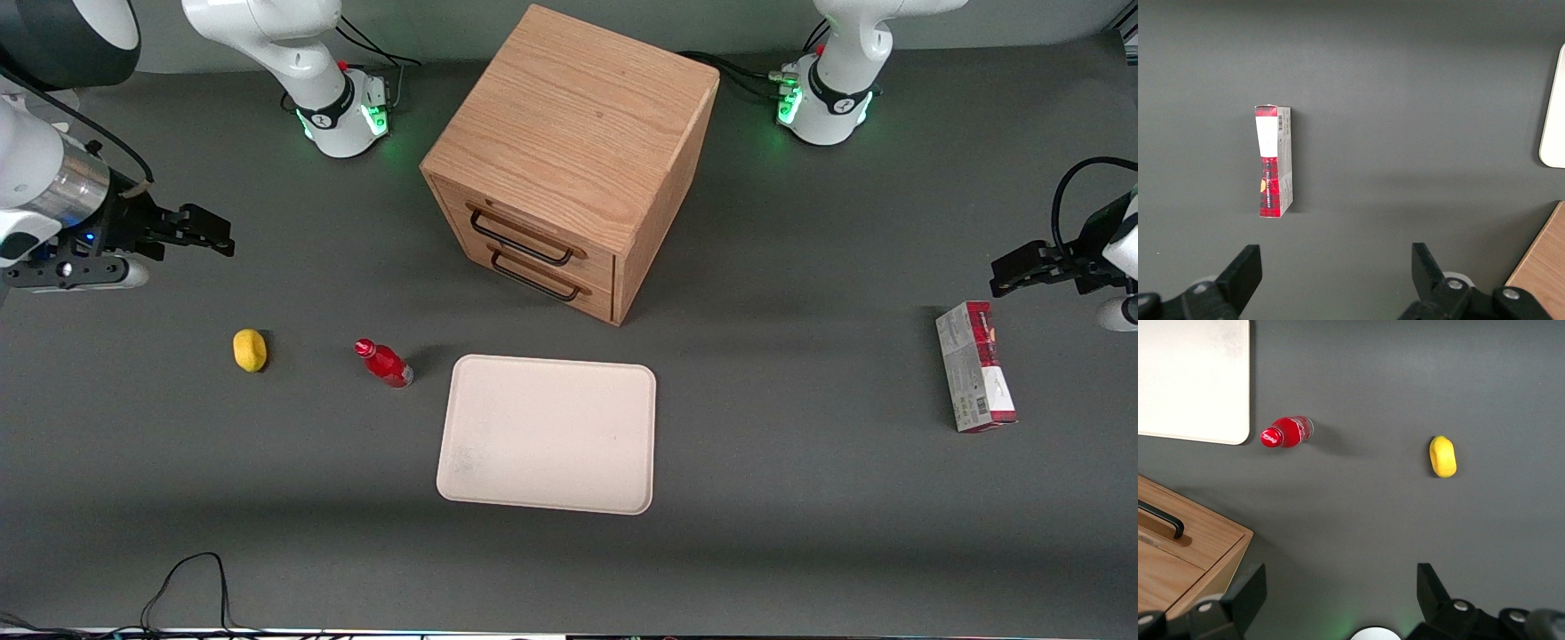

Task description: Place coke bottle on tray

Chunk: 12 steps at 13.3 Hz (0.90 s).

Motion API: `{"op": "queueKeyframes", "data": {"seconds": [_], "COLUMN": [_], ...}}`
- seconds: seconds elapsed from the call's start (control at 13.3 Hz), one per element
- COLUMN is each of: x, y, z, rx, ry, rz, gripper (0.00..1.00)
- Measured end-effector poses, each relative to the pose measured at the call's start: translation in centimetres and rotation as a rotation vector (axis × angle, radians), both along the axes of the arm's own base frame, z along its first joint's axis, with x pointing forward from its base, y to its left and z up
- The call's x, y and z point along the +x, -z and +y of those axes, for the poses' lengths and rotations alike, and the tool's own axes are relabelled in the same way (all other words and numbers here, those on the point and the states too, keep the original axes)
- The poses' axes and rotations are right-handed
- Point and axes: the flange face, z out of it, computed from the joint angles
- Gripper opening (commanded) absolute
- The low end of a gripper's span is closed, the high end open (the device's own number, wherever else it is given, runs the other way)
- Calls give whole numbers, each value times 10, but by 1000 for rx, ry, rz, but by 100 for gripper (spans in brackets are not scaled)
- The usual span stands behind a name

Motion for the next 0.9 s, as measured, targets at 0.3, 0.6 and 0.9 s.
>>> {"op": "queueKeyframes", "data": {"seconds": [0.3,0.6,0.9], "x": [2,3,7], "y": [-1,-2,-12], "z": [0,1,33], "rx": [8,11,10], "ry": [2,3,30], "rz": [-3,-3,-1], "gripper": [100,100,100]}}
